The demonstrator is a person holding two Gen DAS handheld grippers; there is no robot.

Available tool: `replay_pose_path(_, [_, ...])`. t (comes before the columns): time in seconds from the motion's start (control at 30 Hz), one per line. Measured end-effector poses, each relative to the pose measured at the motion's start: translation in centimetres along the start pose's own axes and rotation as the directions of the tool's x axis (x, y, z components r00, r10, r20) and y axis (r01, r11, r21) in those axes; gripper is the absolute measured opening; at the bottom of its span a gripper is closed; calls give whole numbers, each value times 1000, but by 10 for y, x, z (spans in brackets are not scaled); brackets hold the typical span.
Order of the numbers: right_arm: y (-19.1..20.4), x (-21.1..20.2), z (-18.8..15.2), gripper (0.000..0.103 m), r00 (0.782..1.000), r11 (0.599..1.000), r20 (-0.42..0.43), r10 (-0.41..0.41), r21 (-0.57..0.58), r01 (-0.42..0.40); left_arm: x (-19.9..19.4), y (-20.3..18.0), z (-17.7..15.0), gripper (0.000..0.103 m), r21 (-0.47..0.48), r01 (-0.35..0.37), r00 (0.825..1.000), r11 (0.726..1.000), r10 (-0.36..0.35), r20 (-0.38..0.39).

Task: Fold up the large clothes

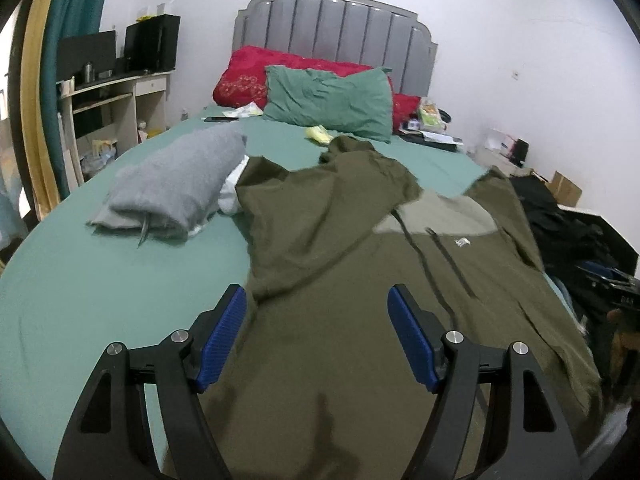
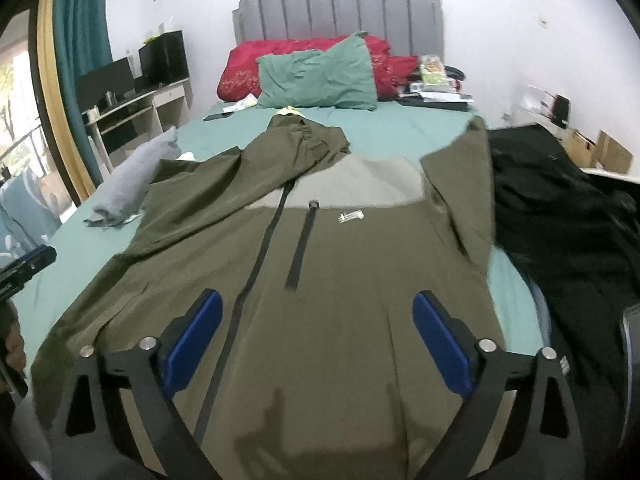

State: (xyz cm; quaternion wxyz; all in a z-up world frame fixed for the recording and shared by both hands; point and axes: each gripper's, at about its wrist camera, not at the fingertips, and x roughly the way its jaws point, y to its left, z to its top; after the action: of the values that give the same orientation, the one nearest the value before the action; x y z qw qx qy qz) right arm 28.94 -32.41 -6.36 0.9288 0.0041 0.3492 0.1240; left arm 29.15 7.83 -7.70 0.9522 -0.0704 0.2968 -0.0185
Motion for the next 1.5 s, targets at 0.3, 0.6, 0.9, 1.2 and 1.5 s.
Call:
replay_pose_path(0.3, [10,172,75,64,993,997,-86,78,4,-78,108,73,19,76,-132,-92,995,987,86,-51])
replay_pose_path(0.6, [20,331,137,50,985,985,-139,106,152,-84,130,131,19,76,-206,-158,985,966,140,-102])
replay_pose_path(0.9, [37,300,159,4,996,983,-28,82,166,-76,130,152,21,76,-272,-157,985,949,129,-118])
replay_pose_path(1.2, [-5,178,119,4,990,987,-68,-127,92,133,115,107,19,76,-199,-86,994,976,71,-78])
replay_pose_path(1.5, [-44,188,1,16,930,978,-360,-69,159,135,121,60,3,76,-107,-46,992,993,34,-118])
